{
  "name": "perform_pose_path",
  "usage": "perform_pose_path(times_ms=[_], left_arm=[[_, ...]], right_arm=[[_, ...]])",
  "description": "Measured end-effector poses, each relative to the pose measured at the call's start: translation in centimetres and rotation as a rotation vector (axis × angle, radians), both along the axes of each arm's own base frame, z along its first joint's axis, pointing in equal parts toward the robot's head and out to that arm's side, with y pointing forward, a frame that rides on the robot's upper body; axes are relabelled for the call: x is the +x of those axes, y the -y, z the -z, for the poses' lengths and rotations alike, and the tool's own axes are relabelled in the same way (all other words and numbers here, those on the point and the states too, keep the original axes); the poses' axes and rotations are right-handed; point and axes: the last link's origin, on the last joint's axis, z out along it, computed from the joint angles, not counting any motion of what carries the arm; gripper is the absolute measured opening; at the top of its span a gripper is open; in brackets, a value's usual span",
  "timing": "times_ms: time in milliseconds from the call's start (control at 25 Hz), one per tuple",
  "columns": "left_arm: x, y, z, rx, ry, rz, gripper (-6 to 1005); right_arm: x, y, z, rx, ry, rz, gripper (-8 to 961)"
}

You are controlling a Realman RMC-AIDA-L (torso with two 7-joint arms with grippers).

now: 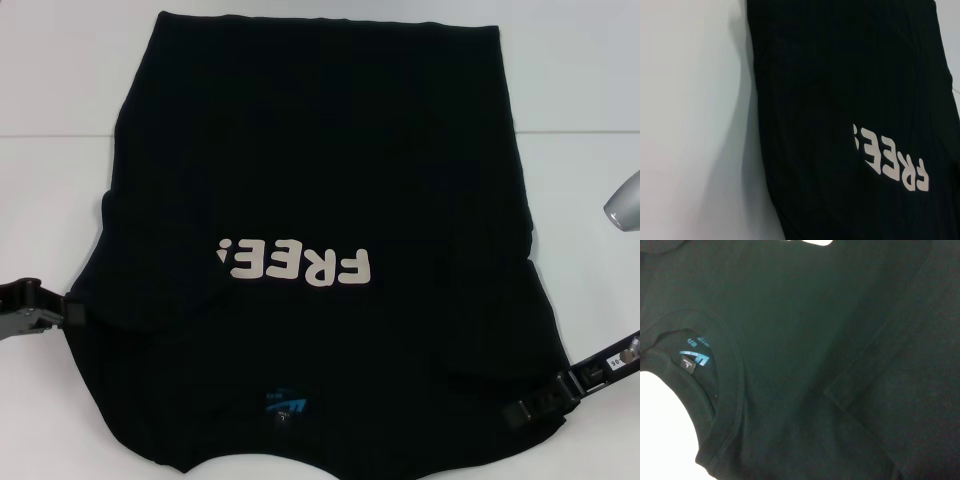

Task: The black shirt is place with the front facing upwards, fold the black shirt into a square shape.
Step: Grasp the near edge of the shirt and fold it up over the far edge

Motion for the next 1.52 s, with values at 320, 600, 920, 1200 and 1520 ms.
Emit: perform_pose_path(times_ms=[320,600,920,1200,1520], left_arm=[[-0.1,-0.1,0.0,0.006,-0.004,-0.001,25],[-0.1,-0.2,0.0,0.009,-0.007,0.000,25],[0.0,-0.3,-0.1,0.010,-0.008,0.002,25],[0.0,-0.3,-0.2,0.011,-0.010,0.002,25],[-0.1,-0.2,-0.2,0.013,-0.003,-0.019,26]], right_arm=[[-0.4,-0.1,0.3,-0.011,-0.007,-0.005,638],[-0.7,-0.4,0.1,0.000,-0.013,-0.003,594],[-0.9,-0.6,0.1,-0.002,-0.007,-0.017,334],[-0.9,-0.6,0.1,-0.002,-0.004,-0.014,133],[-1.0,-1.1,-0.5,0.010,-0.006,-0.024,34]])
